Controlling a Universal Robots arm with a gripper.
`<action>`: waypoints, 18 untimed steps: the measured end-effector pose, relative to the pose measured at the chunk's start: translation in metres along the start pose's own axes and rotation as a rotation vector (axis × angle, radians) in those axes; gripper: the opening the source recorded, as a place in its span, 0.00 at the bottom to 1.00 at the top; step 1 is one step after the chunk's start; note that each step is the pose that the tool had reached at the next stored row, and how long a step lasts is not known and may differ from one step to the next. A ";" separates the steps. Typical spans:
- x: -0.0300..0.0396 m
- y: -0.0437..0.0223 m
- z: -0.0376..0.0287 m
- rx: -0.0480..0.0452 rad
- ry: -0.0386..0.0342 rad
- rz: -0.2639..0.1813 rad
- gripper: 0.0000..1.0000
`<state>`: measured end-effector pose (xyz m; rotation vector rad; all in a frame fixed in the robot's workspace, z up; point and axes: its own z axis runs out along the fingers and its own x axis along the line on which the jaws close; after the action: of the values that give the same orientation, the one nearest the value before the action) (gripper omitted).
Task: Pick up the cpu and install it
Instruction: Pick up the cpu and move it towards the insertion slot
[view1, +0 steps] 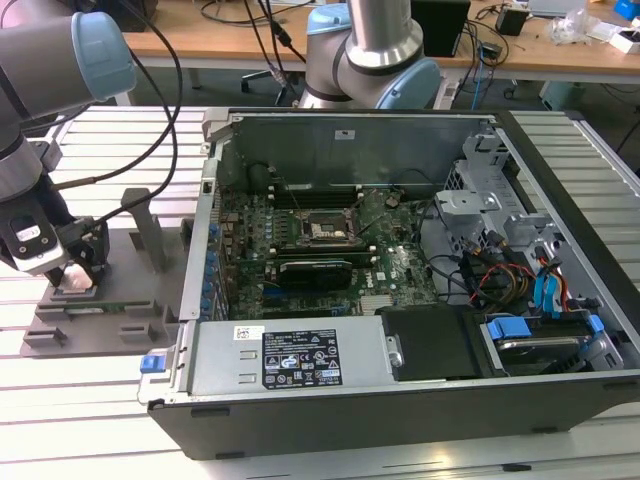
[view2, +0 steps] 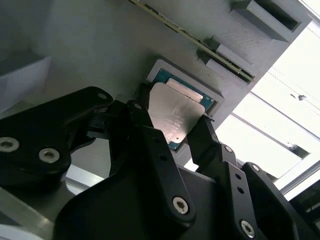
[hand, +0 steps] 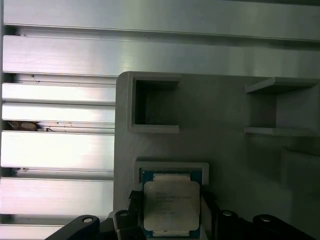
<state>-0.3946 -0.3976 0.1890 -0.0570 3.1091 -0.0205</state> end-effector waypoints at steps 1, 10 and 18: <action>0.0000 0.0000 0.0000 0.0000 0.0000 0.000 0.55; -0.0001 -0.0001 -0.0049 0.0000 0.0000 0.000 0.55; -0.0004 -0.0002 -0.0144 0.0000 0.0000 0.000 0.55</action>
<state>-0.3946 -0.3975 0.2034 -0.0570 3.1091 -0.0206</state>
